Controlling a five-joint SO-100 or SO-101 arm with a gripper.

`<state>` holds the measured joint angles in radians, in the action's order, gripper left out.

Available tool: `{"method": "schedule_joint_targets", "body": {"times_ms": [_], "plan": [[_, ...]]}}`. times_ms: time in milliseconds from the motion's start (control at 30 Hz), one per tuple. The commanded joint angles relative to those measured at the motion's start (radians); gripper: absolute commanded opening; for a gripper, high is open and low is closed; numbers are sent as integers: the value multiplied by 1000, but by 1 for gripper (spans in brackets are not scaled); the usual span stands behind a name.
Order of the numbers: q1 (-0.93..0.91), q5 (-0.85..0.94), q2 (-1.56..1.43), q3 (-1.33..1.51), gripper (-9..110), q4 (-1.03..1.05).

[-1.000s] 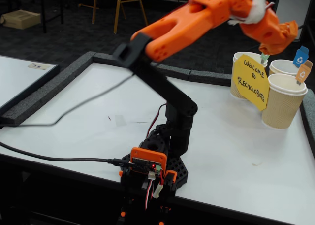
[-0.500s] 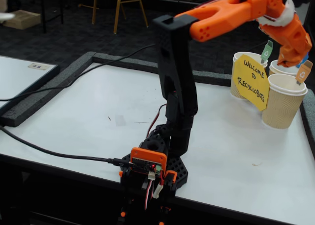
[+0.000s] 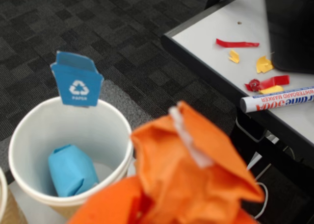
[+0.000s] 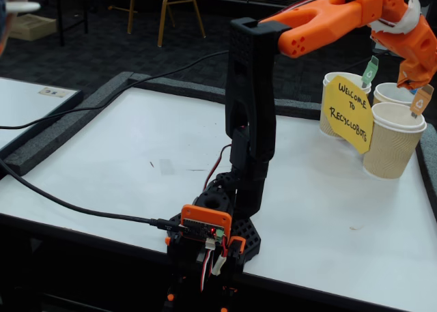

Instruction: Sort rubbish by color.

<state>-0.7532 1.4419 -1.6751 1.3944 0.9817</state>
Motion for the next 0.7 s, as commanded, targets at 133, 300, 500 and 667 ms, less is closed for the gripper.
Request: {"method": "schedule_joint_targets", "body": {"times_ms": [133, 300, 500, 667], "plan": [[-49, 23, -32, -144, 1, 0], [-58, 23, -34, -143, 13, 12], [-58, 23, -37, -143, 17, 21], [-58, 23, -40, -143, 25, 25]]}}
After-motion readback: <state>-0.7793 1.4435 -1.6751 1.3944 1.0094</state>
